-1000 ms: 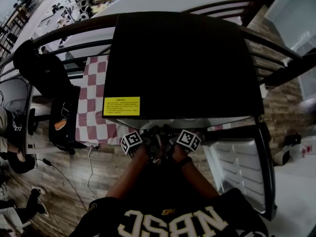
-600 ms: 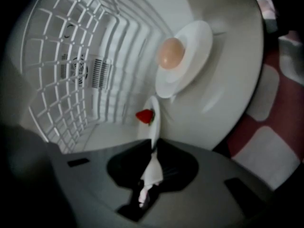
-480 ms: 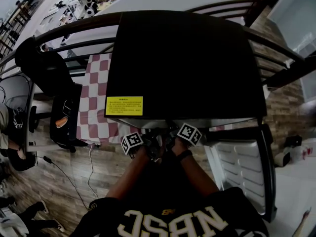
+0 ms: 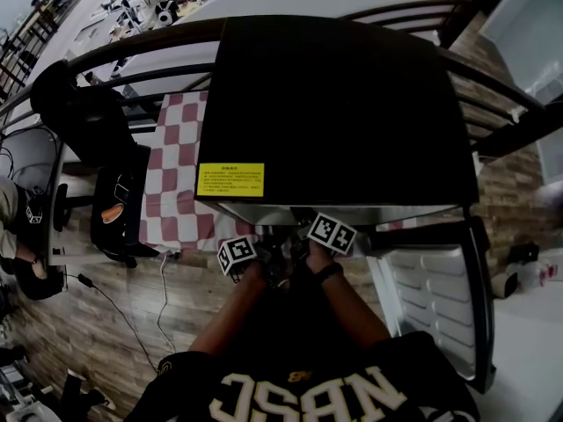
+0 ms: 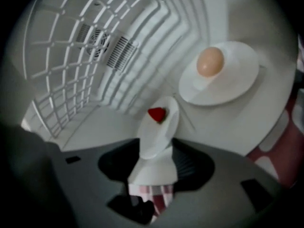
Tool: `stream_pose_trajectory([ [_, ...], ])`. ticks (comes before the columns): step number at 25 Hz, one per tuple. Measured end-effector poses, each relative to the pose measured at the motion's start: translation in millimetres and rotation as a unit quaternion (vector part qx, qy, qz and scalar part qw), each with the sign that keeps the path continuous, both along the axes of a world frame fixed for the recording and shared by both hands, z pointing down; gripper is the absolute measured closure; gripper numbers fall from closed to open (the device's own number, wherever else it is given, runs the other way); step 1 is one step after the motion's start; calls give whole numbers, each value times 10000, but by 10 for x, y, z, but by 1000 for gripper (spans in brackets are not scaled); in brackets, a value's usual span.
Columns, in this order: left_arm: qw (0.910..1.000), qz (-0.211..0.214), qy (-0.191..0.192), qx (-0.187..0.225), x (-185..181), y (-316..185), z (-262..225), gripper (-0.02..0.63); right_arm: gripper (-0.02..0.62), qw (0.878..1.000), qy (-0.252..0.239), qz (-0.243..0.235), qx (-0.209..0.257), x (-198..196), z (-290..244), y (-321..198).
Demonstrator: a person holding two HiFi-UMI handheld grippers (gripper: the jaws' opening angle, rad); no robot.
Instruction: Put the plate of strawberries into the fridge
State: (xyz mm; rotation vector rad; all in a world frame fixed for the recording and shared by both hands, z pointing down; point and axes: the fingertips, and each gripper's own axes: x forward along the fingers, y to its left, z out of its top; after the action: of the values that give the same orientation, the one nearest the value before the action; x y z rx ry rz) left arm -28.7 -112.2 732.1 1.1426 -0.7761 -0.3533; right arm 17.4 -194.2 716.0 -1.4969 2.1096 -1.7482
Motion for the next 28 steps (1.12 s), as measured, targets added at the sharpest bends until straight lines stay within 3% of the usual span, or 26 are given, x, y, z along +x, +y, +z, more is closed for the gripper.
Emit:
stream_pose_trajectory([
  [2,10000,54,-10,-1,-8,46,-10,518,337,9982,539,-240,133,-4,-22,16],
  [4,9999,107,9,18,-22,89,-18,517,328,9895,1254,-606,376,-1,-50,55],
  [7,9995,259,-34,185,-81,107,-54,517,328,9621,2242,-1215,964,-21,-155,136],
  [10,9959,608,-369,550,-152,141,-165,517,328,9415,2658,-1500,1432,-28,-306,241],
  [14,9798,1208,-858,1342,-211,246,-519,518,330,9177,3055,-1663,1918,21,-535,435],
  [17,9590,1601,-1213,2001,-268,322,-821,518,331,9022,3212,-1785,2258,16,-745,605],
  [19,9342,1936,-1693,2471,-308,383,-980,518,342,8970,3246,-1793,2407,18,-883,724],
  [21,8930,2294,-2352,3076,-330,433,-1157,518,372,8934,3302,-1699,2531,42,-1028,829],
  [22,8658,2437,-2719,3422,-332,445,-1267,518,382,8893,3388,-1616,2614,68,-1112,871],
  [26,7425,2570,-4074,4655,-344,413,-1709,530,445,8726,3558,-1234,3111,101,-1576,981],
  [27,7200,2503,-4267,4868,-344,403,-1817,534,467,8716,3517,-1150,3215,93,-1684,1006],
  [28,7042,2403,-4384,5042,-338,395,-1929,536,487,8705,3473,-1080,3315,82,-1785,1029],
])
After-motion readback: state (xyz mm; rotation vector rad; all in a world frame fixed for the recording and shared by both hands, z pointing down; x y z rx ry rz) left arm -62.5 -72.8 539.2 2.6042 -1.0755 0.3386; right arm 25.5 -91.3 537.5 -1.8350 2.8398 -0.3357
